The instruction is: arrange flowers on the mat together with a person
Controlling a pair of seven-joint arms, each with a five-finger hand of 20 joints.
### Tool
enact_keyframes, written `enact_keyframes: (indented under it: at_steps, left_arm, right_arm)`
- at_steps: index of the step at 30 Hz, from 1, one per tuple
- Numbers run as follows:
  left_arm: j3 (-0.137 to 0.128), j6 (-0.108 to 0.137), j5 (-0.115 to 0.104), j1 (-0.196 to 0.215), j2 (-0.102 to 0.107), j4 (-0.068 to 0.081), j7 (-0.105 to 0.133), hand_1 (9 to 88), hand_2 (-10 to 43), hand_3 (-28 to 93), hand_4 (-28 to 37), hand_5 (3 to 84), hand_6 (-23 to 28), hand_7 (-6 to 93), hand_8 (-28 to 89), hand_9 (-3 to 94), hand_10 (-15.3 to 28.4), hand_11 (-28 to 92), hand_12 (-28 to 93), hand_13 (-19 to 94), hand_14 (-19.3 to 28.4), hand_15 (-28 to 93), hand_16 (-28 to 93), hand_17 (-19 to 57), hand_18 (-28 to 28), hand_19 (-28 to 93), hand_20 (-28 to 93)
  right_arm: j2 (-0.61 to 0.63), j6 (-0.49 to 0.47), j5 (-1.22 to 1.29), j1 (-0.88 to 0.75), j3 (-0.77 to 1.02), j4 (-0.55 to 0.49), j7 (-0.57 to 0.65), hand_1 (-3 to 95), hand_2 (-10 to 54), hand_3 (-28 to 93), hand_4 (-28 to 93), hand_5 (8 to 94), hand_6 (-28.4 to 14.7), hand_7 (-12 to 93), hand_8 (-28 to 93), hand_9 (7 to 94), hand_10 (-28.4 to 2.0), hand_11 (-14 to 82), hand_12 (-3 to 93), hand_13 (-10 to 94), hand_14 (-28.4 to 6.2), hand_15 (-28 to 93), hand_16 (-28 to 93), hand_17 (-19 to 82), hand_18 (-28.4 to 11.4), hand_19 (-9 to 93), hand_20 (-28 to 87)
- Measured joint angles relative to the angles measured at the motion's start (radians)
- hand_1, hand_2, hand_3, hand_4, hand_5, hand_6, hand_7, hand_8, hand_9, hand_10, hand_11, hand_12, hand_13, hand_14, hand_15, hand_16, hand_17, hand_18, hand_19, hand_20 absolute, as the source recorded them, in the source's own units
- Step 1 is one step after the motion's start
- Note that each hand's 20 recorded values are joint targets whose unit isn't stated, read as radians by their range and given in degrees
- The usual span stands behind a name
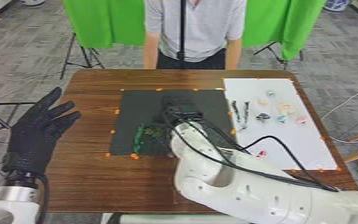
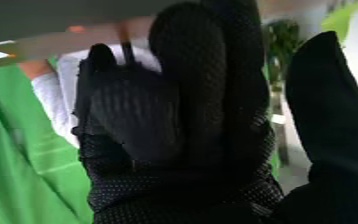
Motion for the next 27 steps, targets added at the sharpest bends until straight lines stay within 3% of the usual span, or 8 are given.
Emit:
enact_keyframes:
  at_steps: [5,9,13,19,24,27]
  left_arm:
    - [-0.022,0.000,0.002,0.011,-0.011,-0.006,-0.007,21.2,8.4,74,-26.4,30.4,5.2,12.6,-9,30.5,16.0,22,13,21,21.8,49,-5,-9.9,19.2,40,18]
    - [-0.044,-0.002,0.007,0.021,-0.028,-0.011,-0.017,20.5,8.3,74,-27.1,30.3,4.8,11.8,-9,30.3,15.8,21,13,21,21.8,48,-5,-9.9,19.3,40,18]
    - [-0.061,-0.006,0.010,0.042,-0.040,-0.016,-0.017,19.6,8.3,74,-27.9,30.4,4.2,11.1,-9,30.0,15.5,20,13,21,21.6,47,-5,-9.9,19.4,39,17]
    - [-0.076,-0.014,0.012,0.074,-0.051,-0.019,-0.009,19.1,8.2,74,-28.2,30.6,3.7,10.5,-9,29.8,15.2,18,13,21,21.5,46,-4,-10.0,19.5,39,17]
    - [-0.084,-0.016,0.010,0.095,-0.058,-0.019,0.004,18.9,8.0,74,-28.2,30.6,3.6,10.4,-9,29.7,15.1,18,13,21,21.4,45,-4,-10.1,19.5,38,17]
    - [-0.084,-0.016,0.005,0.107,-0.058,-0.019,0.020,18.9,8.0,74,-28.3,30.9,3.2,10.4,-9,29.8,15.0,18,13,22,20.7,43,-4,-9.9,19.5,38,17]
  right_arm:
    - [0.042,0.118,0.163,-0.060,0.145,-0.095,-0.073,29.4,2.4,63,-20,73.8,-3.9,14,-11,78.1,-17.3,23.4,17.5,69,-15.9,58,14,22,-25.2,84,-12]
    - [0.098,0.202,0.353,-0.144,0.302,-0.171,-0.198,27.6,3.3,64,-21,69.4,-4.6,13,-11,74.1,-18.7,21.9,16.6,65,-17.7,59,12,19,-25.2,82,-11]
    - [0.153,0.231,0.557,-0.275,0.515,-0.257,-0.325,26.5,2.9,66,-22,65.5,-4.5,13,-12,69.8,-18.8,20.9,15.9,60,-18.6,60,10,15,-24.8,75,-2]
    - [0.232,0.383,0.836,-0.445,0.749,-0.324,-0.492,25.1,2.2,69,-23,58.9,-3.5,14,-12,61.7,-18.3,19.4,15.2,50,-19.3,56,9,8,-22.8,65,5]
    - [0.262,0.384,1.077,-0.585,0.927,-0.318,-0.706,24.5,2.5,71,-24,56.1,-2.8,14,-12,57.4,-17.5,17.4,15.2,46,-19.0,54,9,7,-22.0,60,9]
    - [0.278,0.308,1.208,-0.651,0.993,-0.299,-0.803,23.5,2.9,72,-25,54.6,-2.4,14,-12,55.3,-17.4,16.4,15.2,44,-19.3,52,10,6,-21.7,57,11]
